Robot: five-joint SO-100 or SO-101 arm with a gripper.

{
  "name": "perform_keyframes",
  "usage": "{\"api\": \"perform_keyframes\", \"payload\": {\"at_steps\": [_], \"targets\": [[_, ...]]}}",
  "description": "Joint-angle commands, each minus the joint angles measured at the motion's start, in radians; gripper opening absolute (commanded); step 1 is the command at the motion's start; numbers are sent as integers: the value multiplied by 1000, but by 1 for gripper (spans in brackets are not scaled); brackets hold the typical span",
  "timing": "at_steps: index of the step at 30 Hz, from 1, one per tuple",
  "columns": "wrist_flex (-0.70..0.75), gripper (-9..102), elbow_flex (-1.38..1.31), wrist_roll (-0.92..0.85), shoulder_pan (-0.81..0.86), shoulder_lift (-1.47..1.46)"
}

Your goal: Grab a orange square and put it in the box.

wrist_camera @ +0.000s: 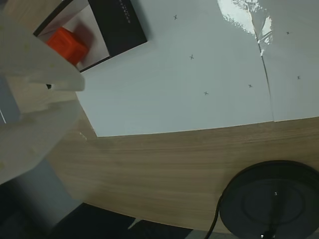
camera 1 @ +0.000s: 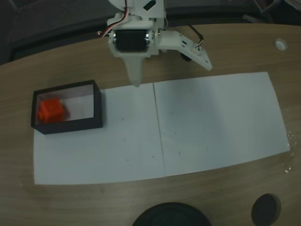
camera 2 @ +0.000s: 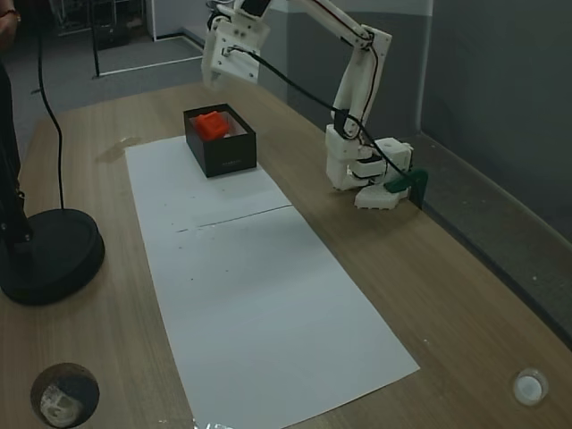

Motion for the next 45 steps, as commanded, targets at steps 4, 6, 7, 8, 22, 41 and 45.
{"api": "perform_keyframes", "payload": {"at_steps": [4, 6, 7, 8, 22, 41, 45], "targets": [[-121, 0, 235, 11, -72, 334], [-176, 0, 356, 9, -74, 434], [-201, 0, 419, 9, -74, 482], [-225, 0, 483, 9, -74, 529], [-548, 0, 1210, -46, -5, 1198], [-546, 0, 1516, 46, -130, 1543], [-543, 0, 1661, 80, -199, 1543]]}}
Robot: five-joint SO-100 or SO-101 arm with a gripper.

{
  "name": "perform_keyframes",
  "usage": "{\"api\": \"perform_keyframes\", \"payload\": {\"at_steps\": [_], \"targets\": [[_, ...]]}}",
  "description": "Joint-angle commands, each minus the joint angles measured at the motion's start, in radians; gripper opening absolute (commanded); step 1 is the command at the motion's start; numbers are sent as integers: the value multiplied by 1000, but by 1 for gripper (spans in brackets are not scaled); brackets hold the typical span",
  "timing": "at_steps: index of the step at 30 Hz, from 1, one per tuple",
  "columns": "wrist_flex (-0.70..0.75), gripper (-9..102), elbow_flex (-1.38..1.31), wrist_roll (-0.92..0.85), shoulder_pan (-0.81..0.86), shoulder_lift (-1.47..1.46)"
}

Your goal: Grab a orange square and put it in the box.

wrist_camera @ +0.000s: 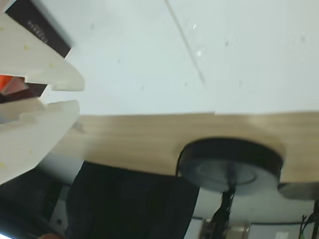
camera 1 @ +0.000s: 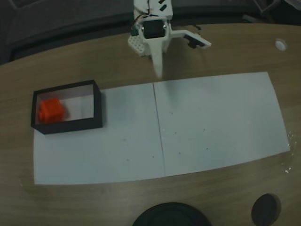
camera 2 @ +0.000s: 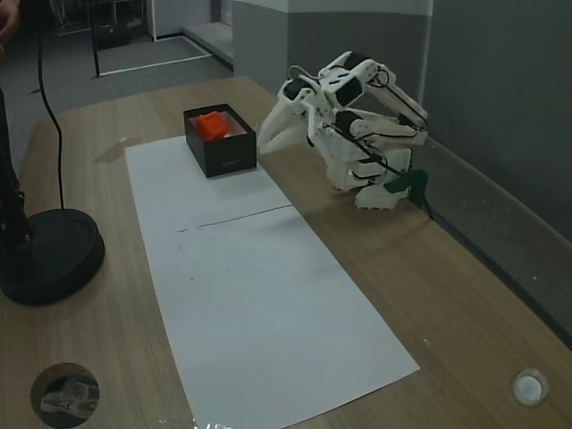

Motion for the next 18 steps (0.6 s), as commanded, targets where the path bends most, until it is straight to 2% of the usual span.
{"api": "perform_keyframes", "payload": {"at_steps": [1, 7, 12, 18], "targets": [[-9, 0, 84, 12, -31, 20], [-2, 0, 230, 12, -31, 20], [106, 0, 210, 14, -32, 20], [107, 0, 209, 20, -23, 17]]}}
